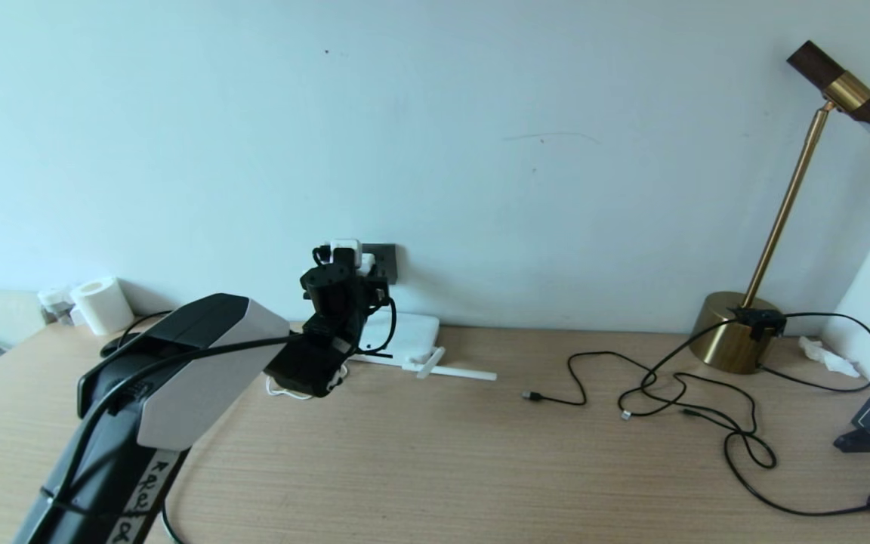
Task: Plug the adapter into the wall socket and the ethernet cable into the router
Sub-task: Plug plug into socket
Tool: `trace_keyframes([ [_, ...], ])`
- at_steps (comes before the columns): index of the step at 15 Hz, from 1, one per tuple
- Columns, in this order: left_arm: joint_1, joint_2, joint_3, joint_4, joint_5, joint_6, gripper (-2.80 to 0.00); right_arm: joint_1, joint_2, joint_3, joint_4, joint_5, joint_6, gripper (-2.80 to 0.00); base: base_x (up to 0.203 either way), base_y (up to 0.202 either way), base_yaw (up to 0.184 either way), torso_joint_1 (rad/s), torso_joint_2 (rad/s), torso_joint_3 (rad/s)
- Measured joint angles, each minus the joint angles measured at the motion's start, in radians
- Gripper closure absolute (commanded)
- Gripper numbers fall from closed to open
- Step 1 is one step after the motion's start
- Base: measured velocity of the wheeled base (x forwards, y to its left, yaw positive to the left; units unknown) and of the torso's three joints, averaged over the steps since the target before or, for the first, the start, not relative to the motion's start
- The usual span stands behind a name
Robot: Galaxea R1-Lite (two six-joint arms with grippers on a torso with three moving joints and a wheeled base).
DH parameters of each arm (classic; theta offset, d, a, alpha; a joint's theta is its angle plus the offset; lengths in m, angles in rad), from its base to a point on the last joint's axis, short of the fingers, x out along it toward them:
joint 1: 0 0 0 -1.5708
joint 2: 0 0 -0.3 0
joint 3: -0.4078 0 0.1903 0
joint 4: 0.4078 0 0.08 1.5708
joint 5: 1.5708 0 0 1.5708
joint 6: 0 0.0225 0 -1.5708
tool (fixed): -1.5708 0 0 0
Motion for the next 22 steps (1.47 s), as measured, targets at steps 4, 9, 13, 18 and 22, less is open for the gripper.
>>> trace_keyframes([
  [4,-0.002,-0.001,0.016,-0.007,0.011,0.0,0.0,0.0,0.0,0.0,0.0,0.0,0.0,0.0,0.0,0.0,0.0,0.0,0.0,0.0],
  [9,0.0,-0.002,0.022,-0.012,0.012,0.0,0.0,0.0,0.0,0.0,0.0,0.0,0.0,0.0,0.0,0.0,0.0,0.0,0.0,0.0],
  [13,0.003,-0.003,0.02,-0.007,0.008,0.0,0.0,0.0,0.0,0.0,0.0,0.0,0.0,0.0,0.0,0.0,0.0,0.0,0.0,0.0],
  [18,0.008,-0.004,0.015,0.0,0.002,0.001,0.0,0.0,0.0,0.0,0.0,0.0,0.0,0.0,0.0,0.0,0.0,0.0,0.0,0.0],
  [22,0.009,-0.003,0.009,0.005,0.002,0.001,0.0,0.0,0.0,0.0,0.0,0.0,0.0,0.0,0.0,0.0,0.0,0.0,0.0,0.0],
])
